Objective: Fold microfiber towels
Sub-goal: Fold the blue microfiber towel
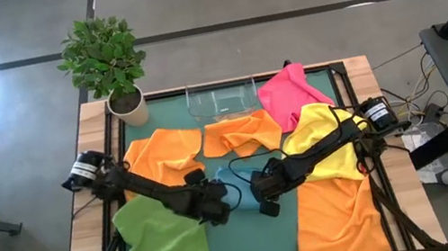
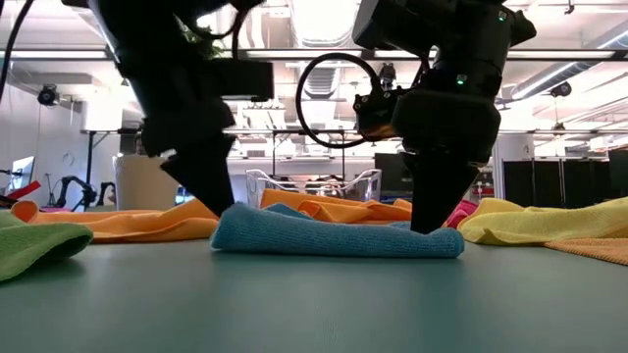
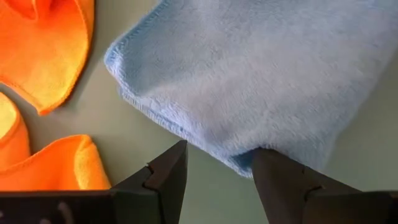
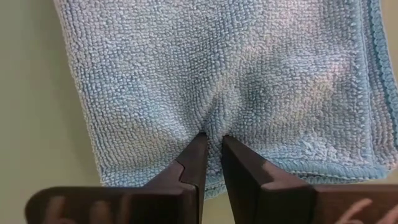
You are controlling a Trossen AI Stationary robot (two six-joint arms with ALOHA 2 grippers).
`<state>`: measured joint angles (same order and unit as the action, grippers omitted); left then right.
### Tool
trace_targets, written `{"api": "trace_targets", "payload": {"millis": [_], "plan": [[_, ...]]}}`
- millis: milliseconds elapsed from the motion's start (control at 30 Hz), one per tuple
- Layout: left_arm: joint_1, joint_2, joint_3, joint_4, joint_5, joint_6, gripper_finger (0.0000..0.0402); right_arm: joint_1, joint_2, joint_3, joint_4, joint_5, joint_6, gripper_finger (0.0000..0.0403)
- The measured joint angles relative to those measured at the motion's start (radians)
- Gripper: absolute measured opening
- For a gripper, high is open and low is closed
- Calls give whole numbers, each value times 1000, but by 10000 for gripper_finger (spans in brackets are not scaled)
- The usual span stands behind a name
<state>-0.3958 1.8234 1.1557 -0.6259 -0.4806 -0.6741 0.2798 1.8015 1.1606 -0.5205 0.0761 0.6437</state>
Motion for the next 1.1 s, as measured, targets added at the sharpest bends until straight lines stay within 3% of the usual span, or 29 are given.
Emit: {"api": "trace_targets", "payload": {"millis": [367,633,1100], "plan": [[4,12,-12,40,62,28,159,0,-1,-2,1,2,-11,43],[-6,4,-51,47,255,107,159,0,-1,-2,-2,3,-17,43],[-25,-110,-61,42,229,146,159,0,-2,-2,-27,3,-21,43]]}}
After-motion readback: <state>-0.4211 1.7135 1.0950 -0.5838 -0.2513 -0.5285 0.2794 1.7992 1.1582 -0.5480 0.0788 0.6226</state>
